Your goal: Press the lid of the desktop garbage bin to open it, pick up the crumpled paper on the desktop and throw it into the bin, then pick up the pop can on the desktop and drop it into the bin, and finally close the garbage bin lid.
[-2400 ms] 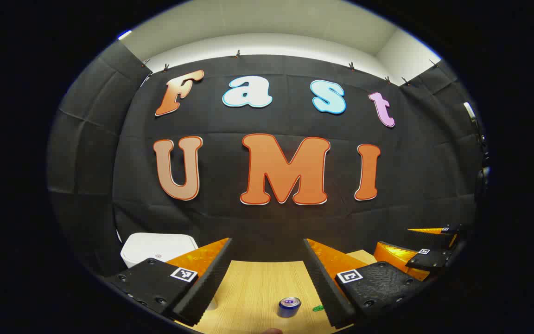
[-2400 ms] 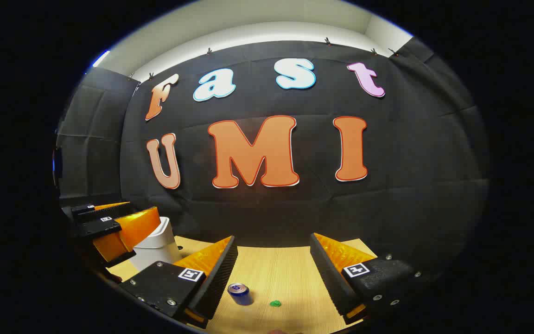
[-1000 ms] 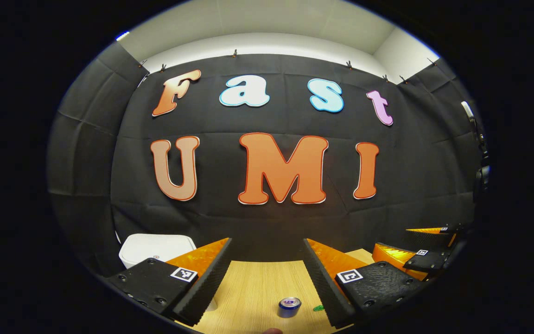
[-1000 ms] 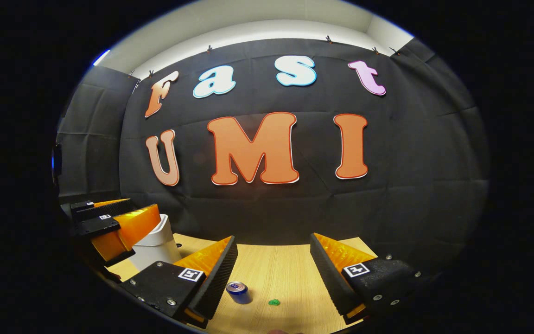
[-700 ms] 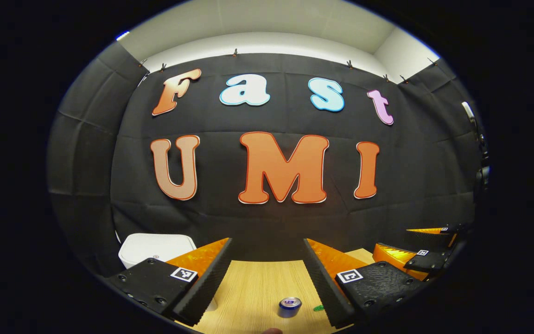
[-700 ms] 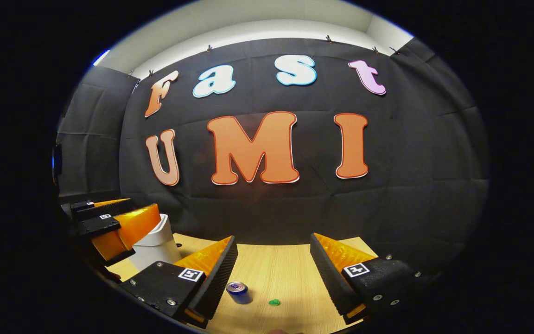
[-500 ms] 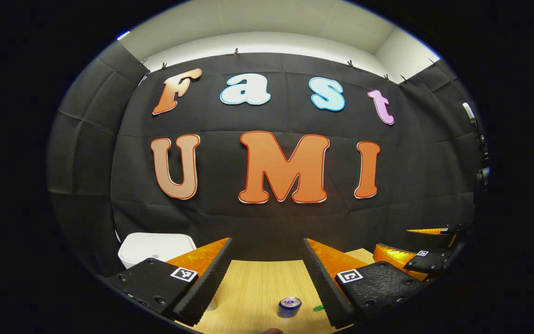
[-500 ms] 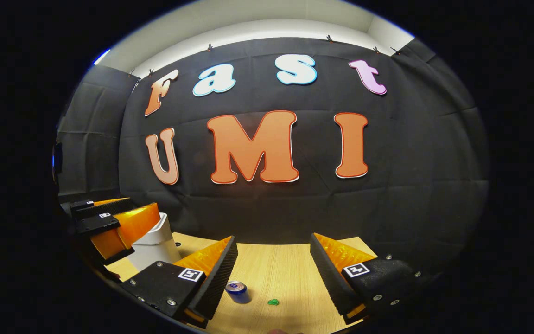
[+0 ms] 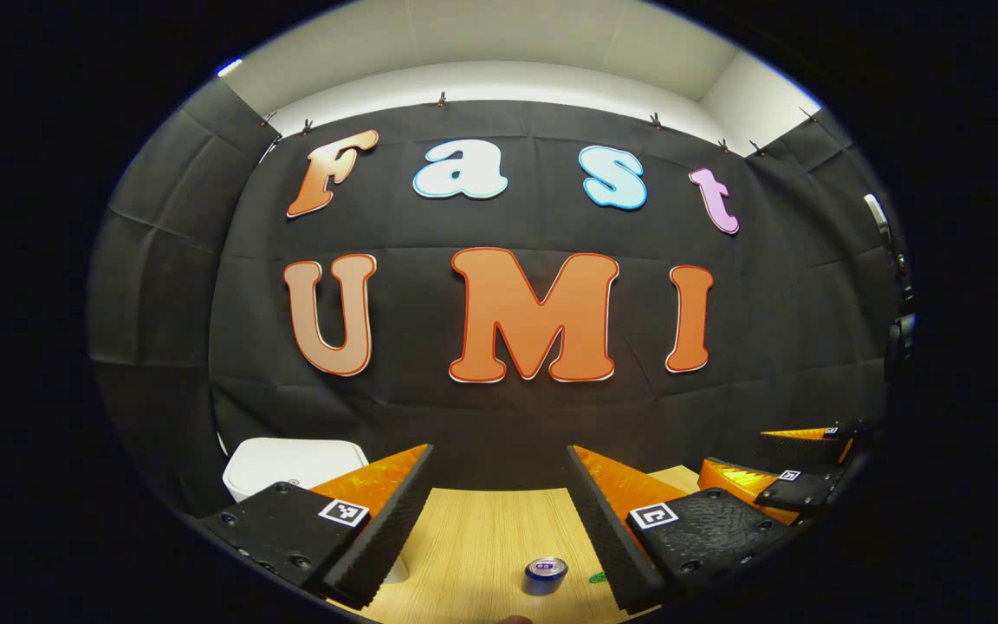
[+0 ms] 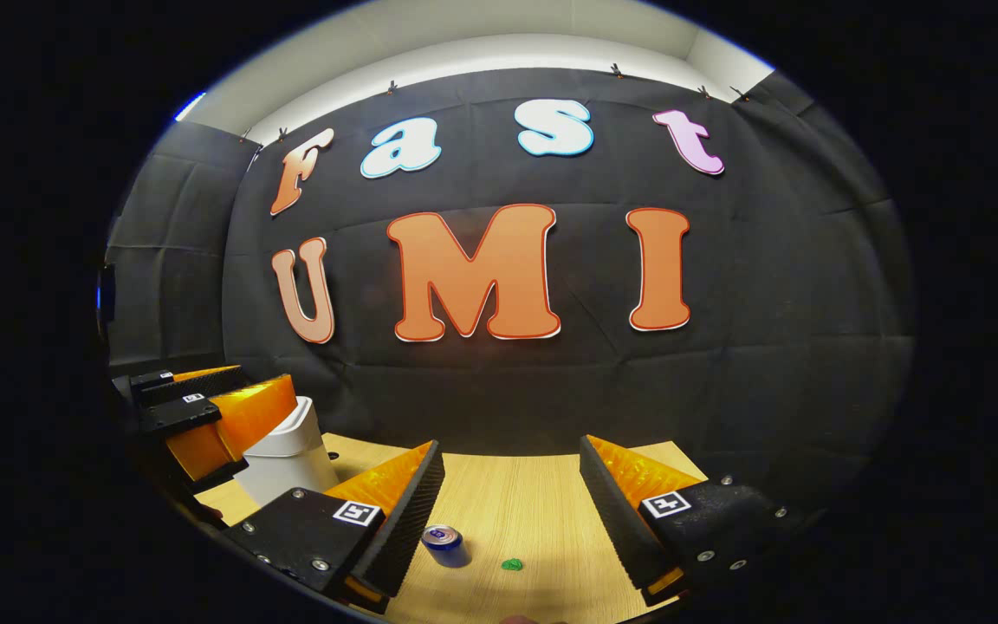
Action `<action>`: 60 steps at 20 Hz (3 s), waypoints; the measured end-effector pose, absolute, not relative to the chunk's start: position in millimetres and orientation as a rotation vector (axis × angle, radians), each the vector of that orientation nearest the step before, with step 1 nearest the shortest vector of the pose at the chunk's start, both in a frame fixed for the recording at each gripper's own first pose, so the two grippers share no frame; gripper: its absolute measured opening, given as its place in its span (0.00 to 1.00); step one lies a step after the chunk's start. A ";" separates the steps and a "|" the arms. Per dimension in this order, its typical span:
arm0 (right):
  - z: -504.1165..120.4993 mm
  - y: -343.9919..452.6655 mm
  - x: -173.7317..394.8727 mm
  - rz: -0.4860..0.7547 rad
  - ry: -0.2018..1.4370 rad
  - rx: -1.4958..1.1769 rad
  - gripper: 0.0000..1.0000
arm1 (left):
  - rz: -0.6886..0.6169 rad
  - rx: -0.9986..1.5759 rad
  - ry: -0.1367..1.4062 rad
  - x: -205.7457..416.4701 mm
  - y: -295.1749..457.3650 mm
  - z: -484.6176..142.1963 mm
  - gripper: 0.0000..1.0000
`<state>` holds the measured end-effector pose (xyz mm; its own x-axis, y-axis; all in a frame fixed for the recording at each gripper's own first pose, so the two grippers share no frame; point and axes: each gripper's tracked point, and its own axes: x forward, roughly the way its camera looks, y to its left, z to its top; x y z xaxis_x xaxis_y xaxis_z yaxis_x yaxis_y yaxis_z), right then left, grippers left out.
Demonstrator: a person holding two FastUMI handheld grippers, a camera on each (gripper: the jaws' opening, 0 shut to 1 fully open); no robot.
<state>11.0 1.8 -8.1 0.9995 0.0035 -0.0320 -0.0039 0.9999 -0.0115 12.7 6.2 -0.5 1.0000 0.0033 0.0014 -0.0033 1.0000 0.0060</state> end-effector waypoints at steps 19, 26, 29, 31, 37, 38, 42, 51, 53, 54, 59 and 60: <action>-18.1 18.0 20.1 0.036 0.055 -0.012 0.94 | 0.255 0.060 -0.002 19.4 125.8 5.0 0.14; -26.4 29.7 25.9 0.063 0.079 -0.011 0.94 | 0.386 0.036 0.062 39.0 220.3 -28.6 0.00; -32.2 34.3 30.6 0.069 0.094 -0.010 0.94 | 0.394 -0.011 0.127 51.5 250.3 -57.7 0.00; -35.5 35.2 32.9 0.068 0.100 -0.009 0.94 | 0.374 -0.054 0.180 59.6 260.0 -79.7 0.00; -43.1 37.9 42.6 0.063 0.118 -0.012 0.94 | 0.343 -0.114 0.293 80.8 276.0 -124.8 0.00; -44.1 38.0 43.9 0.062 0.122 -0.012 0.94 | 0.334 -0.113 0.288 84.9 274.5 -125.4 0.00; -51.4 39.4 48.6 0.064 0.141 -0.009 0.94 | 0.341 -0.054 0.385 86.6 271.0 -133.1 0.00; -56.4 33.6 44.5 0.073 0.151 -0.003 0.94 | 0.428 -0.017 0.240 73.1 281.2 -86.1 0.00; -58.7 32.0 43.2 0.077 0.156 -0.005 0.94 | 0.424 0.002 0.155 69.2 274.0 -59.4 0.04; -57.9 33.4 43.0 0.081 0.155 -0.006 0.94 | 0.431 0.024 0.134 66.1 272.0 -49.6 0.09; -62.4 36.9 40.3 0.102 0.157 -0.020 0.94 | 0.400 0.079 0.066 58.4 248.9 -14.1 0.12; -63.1 36.0 41.1 0.103 0.159 -0.021 0.94 | 0.387 0.083 0.048 54.7 241.9 -5.0 0.14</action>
<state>41.1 36.0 -63.1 0.9821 0.1005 -0.1591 -0.1038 0.9945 -0.0128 54.7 241.9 -5.0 0.9251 0.3785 -0.0313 -0.3745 0.9228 0.0902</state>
